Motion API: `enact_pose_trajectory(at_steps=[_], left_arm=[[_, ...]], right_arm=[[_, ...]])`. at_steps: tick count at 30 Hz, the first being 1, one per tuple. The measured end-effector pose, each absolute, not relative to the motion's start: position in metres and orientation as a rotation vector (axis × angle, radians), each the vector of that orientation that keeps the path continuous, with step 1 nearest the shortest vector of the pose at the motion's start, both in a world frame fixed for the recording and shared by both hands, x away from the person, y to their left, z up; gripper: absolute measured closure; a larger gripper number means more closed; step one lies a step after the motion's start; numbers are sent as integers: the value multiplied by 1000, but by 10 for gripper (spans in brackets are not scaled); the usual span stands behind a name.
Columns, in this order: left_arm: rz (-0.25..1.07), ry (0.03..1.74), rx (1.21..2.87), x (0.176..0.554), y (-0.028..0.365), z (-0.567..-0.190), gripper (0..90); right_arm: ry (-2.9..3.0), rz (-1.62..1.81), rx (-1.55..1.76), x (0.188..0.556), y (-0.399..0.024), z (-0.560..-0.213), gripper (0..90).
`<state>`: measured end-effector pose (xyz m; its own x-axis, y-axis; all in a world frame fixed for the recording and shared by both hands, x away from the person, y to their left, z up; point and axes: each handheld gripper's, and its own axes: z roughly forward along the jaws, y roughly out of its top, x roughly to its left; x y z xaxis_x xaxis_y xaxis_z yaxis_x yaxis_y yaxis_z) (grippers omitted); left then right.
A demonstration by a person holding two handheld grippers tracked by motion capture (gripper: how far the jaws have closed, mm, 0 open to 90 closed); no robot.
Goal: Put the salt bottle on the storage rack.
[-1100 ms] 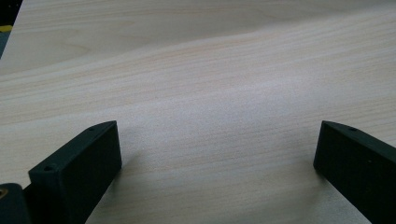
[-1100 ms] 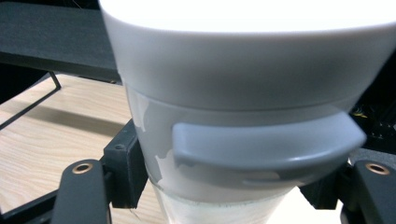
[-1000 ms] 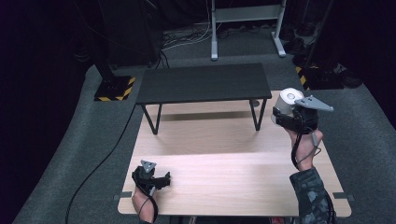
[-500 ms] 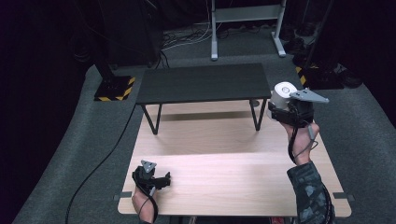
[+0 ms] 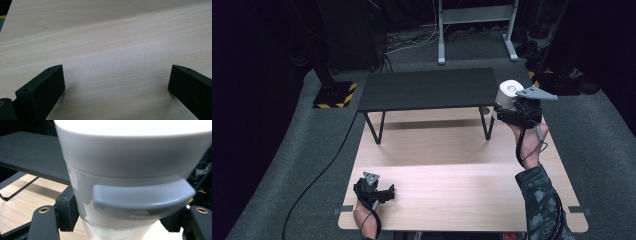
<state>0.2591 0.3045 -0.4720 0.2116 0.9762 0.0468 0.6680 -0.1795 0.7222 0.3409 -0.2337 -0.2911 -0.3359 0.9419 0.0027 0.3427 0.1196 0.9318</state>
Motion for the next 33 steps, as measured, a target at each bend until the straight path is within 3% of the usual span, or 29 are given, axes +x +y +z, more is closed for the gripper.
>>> enact_pose_trajectory(at_steps=[33], left_arm=[[705,1506,1931,259,304,-472,3]], right_arm=[[1835,1237,1227,388,-202,-265,288]])
